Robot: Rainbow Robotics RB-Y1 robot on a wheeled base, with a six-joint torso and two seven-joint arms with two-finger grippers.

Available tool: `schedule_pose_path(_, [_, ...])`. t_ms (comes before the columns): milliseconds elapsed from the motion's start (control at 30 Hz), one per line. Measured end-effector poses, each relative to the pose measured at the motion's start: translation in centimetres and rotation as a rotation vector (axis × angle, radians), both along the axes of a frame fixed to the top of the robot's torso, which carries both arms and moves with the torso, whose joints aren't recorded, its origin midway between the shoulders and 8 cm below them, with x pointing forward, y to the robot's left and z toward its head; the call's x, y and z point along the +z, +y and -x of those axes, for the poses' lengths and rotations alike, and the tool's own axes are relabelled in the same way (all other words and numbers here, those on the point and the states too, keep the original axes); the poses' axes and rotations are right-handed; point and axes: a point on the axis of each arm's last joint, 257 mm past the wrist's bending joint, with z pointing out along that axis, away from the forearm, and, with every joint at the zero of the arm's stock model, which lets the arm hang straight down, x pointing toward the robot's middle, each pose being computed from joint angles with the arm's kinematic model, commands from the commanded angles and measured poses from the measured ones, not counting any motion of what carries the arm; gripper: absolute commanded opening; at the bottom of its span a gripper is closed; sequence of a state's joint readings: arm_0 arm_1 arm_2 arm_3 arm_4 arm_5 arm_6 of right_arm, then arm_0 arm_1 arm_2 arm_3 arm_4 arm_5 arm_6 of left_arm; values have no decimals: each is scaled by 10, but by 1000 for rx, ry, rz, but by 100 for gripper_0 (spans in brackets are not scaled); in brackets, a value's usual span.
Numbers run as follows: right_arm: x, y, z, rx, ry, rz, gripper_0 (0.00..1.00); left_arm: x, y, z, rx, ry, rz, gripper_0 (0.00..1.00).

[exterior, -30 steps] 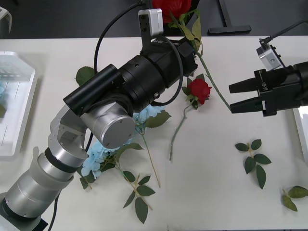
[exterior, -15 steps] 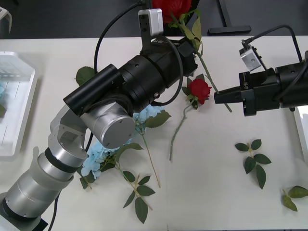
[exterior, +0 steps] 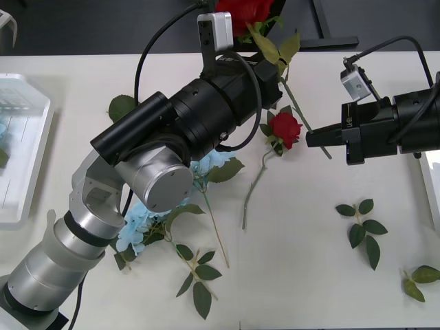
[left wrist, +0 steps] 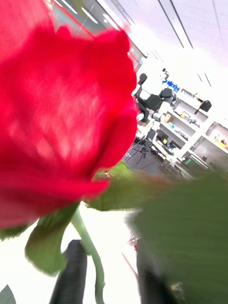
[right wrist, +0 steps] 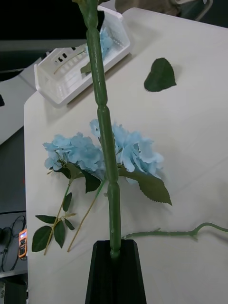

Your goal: Place the red flowers into the right box and the blue flowers into the left box. If a person shows an open palm, hand one flower to the person first, then continue sorting.

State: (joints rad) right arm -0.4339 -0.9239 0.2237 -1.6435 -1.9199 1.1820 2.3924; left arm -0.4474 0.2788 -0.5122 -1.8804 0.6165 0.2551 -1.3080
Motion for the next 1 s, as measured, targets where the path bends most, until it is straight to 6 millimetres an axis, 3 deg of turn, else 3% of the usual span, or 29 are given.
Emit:
schedule_pose_path(367, [-5,-5,-4,-37,36,14,0,0,0,0,0,0,0,100])
schedule_pose_path(533, [-12,-29,-23,-136,70,50,0,0,0,0,0,0,0,100])
schedule_pose_path(700, [-21,-81,-51,-388,233,74,0,-1,0,0,1,3,-1,100])
schedule_pose_path(767, [-24,-104,-58,-453,247,111,0,-11,0,-4,5,18,-11,100])
schedule_pose_path(933, [-29,-181,-62,-665,347,211,0,-27,1,-9,11,51,-51,100])
schedule_pose_path(1000, [-26,-213,-62,-773,403,214,0,-48,4,-7,4,120,-157,100])
